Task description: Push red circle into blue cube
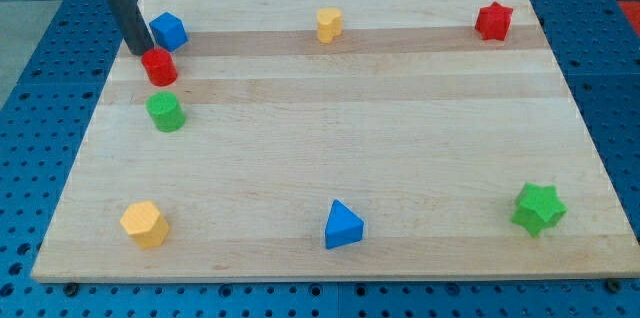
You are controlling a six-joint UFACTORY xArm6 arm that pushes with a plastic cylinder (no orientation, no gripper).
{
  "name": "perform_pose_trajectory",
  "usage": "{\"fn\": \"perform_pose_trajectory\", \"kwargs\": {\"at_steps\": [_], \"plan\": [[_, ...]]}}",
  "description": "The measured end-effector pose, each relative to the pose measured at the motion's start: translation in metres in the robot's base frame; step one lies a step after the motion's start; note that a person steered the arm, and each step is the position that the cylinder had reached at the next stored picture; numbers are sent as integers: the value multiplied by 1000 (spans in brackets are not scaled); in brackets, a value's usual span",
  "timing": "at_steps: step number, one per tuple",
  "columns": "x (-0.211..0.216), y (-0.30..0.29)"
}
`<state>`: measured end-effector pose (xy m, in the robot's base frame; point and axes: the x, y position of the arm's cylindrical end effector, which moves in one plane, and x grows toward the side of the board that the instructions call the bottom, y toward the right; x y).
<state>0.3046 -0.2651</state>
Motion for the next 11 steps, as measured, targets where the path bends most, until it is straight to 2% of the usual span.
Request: {"fn": "perform_pose_trajectory", "kwargs": {"at_steps": [2, 3, 4, 5, 7, 11], "plan": [[55, -37], [105, -18], [115, -4], [108, 24], [94, 36], [70, 36]]}}
